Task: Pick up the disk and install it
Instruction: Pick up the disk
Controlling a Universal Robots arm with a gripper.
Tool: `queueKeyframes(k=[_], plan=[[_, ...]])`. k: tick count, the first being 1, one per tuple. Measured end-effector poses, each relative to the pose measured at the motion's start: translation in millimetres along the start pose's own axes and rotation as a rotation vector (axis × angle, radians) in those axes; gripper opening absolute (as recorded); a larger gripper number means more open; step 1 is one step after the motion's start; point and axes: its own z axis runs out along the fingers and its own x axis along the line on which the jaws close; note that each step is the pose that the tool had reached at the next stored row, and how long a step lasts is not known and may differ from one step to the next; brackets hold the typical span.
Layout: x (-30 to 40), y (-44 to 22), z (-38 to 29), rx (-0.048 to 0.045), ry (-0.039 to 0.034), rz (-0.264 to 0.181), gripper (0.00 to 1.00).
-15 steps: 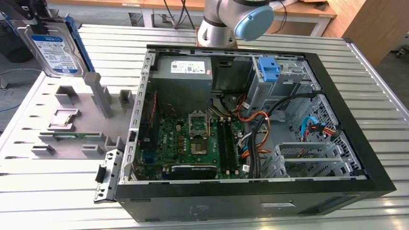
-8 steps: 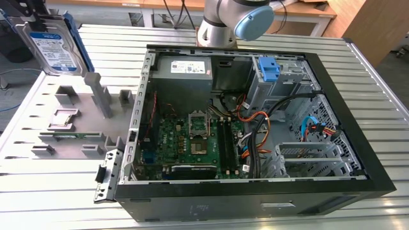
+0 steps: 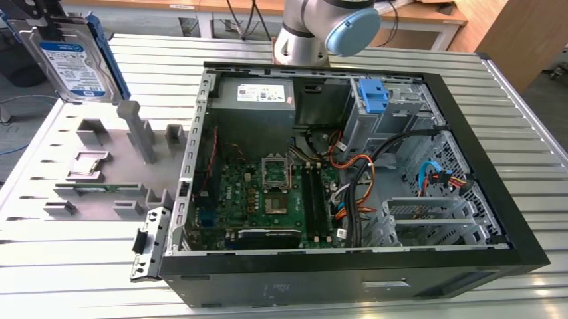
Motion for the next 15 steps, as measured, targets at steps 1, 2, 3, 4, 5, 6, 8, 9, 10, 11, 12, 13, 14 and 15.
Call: queueKeyframes(k=[1, 2, 3, 4, 5, 6, 8, 9, 10, 11, 12, 13, 14, 15], plan=[[0.0, 0.0, 0.0, 0.0001, -0.0001, 0.000, 0.35], [0.0, 0.0, 0.0, 0.0000, -0.0001, 0.000, 0.35], [0.0, 0.0, 0.0, 0.0000, -0.0001, 0.000, 0.35], [0.0, 0.0, -0.3, -0.0001, 0.0000, 0.000, 0.35], [0.0, 0.1, -0.7, -0.0003, 0.0002, 0.000, 0.35], [0.0, 0.1, -1.1, -0.0002, 0.0001, 0.000, 0.35], [-0.1, 0.1, -2.6, -0.0001, 0.0001, 0.000, 0.35], [-0.1, 0.1, -3.4, 0.0000, 0.0000, 0.000, 0.35], [-0.1, 0.1, -4.4, -0.0001, 0.0000, 0.000, 0.35], [-0.2, 0.2, -5.5, -0.0001, 0.0000, 0.000, 0.35], [-0.2, 0.2, -6.5, 0.0000, 0.0000, 0.000, 0.35], [-0.2, 0.2, -7.7, 0.0000, 0.0000, 0.000, 0.35], [-0.3, 0.3, -8.9, 0.0000, 0.0000, 0.000, 0.35], [-0.3, 0.3, -10.3, -0.0001, 0.0000, 0.000, 0.35]])
